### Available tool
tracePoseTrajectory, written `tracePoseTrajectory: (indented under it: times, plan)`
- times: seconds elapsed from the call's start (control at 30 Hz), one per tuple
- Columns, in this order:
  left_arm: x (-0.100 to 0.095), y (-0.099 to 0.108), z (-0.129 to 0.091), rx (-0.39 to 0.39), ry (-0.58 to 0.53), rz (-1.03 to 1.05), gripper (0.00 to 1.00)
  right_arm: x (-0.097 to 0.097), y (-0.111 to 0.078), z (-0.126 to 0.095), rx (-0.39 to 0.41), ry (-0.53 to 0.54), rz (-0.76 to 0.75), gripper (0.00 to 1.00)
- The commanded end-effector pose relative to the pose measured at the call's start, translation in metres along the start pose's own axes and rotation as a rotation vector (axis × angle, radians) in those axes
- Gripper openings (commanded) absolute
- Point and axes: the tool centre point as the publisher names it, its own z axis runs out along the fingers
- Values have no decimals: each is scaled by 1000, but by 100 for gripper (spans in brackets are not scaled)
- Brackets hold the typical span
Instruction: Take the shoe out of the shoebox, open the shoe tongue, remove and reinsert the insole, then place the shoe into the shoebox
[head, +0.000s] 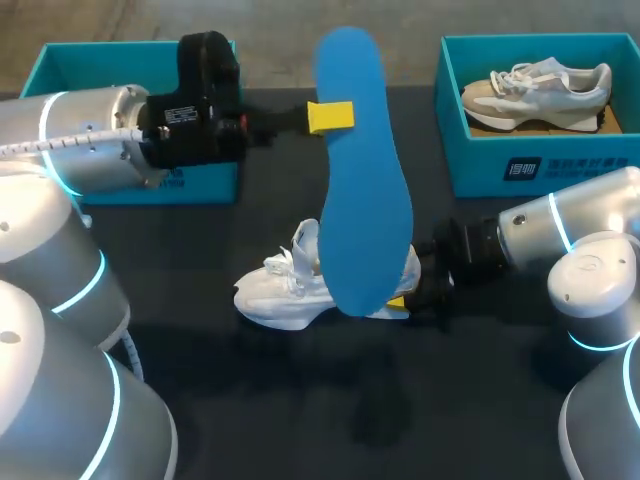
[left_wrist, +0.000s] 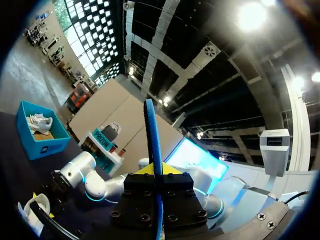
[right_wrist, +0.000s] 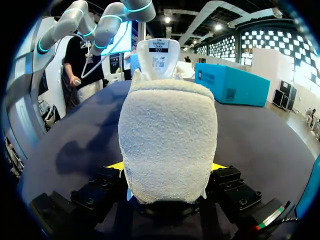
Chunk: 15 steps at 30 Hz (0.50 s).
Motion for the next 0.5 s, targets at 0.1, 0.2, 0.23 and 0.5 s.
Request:
tracePoseTrajectory:
  times: [0.1, 0.2, 0.23, 0.5]
  plan:
    - [9, 6, -8, -3, -20, 3, 0, -2, -2, 2, 7, 0, 1, 0]
    - [7, 8, -8, 2, -23, -2, 0, -2, -2, 2, 7, 0, 1, 0]
    - [6, 9, -8, 3, -26, 1, 0, -2, -2, 2, 7, 0, 1, 0]
    - [3, 10, -5, 0, -27, 1, 0, -2, -2, 2, 7, 0, 1, 0]
